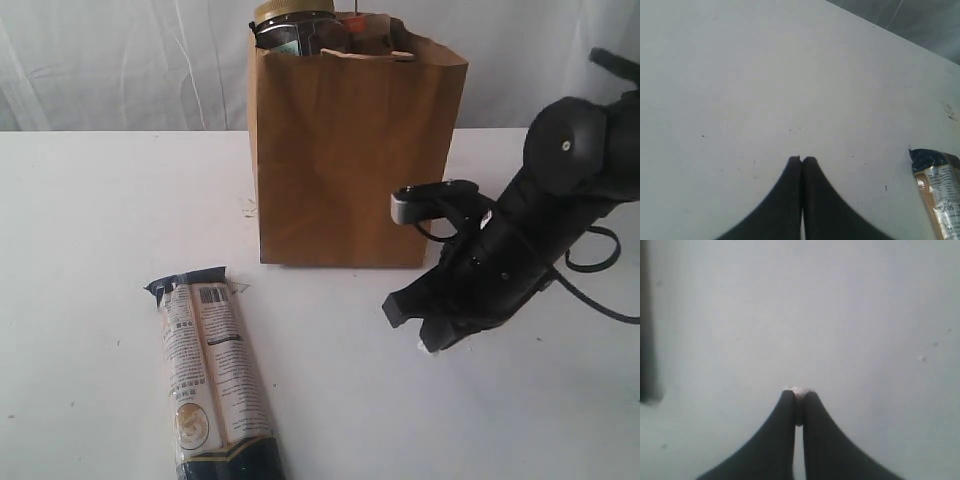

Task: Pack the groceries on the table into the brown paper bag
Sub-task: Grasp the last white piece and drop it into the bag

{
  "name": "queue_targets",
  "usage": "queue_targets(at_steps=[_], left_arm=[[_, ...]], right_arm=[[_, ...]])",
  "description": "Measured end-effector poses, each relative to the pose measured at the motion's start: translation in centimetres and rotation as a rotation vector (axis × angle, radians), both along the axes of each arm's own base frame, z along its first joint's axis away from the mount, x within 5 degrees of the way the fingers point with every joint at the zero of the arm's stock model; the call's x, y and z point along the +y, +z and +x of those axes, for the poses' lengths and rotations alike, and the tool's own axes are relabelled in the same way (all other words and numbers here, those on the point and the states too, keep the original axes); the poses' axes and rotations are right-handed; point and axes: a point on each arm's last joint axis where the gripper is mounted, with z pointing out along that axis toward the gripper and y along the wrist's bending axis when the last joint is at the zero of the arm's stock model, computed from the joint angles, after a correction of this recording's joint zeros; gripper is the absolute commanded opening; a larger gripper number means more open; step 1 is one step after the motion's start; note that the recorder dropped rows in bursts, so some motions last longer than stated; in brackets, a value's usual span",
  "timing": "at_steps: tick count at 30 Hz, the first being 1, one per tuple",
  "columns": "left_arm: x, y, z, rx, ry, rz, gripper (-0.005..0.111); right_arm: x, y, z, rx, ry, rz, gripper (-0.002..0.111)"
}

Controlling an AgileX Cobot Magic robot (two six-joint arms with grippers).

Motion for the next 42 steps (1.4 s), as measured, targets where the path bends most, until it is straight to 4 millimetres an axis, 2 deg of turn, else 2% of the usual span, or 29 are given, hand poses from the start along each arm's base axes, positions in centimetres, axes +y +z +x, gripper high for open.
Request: queue_targets(at_steps=[6,10,13,16,19,24,28,32,36,42], left_arm=[[0.0,0.0,0.0,0.000,0.000,0.000,0.000],[0.0,0.0,0.0,0.000,0.000,0.000,0.000],[0.0,0.0,0.0,0.000,0.000,0.000,0.000],[0.0,0.0,0.0,0.000,0.000,0.000,0.000],[0.0,0.0,0.0,0.000,0.000,0.000,0.000],[0.0,0.0,0.0,0.000,0.000,0.000,0.000],[0.0,0.0,0.0,0.000,0.000,0.000,0.000],[0.0,0.0,0.0,0.000,0.000,0.000,0.000],[0.0,0.0,0.0,0.000,0.000,0.000,0.000],[0.0,0.0,0.0,0.000,0.000,0.000,0.000]], right_arm=[[1.4,5.3,-5.0,0.080,0.145,0.175,0.000],[1.9,9.8,-8.8,0.086,0.242,0.392,0.000],[1.9,13.0,-11.0,0.022,0.295,0.575,0.000],[1.6,16.2,-12.2,-0.109,0.315,0.684,0.000],[1.2,19.3,-12.2,-0.240,0.288,0.695,0.000],[1.1,22.9,-10.0,-0.376,0.236,0.587,0.000],[2.0,25.6,-6.8,-0.473,0.207,0.528,0.000],[3.5,27.1,-3.3,-0.516,0.196,0.519,0.000],[4.5,26.6,1.2,-0.526,0.154,0.502,0.000],[3.3,24.0,8.2,-0.583,-0.044,0.441,0.000]])
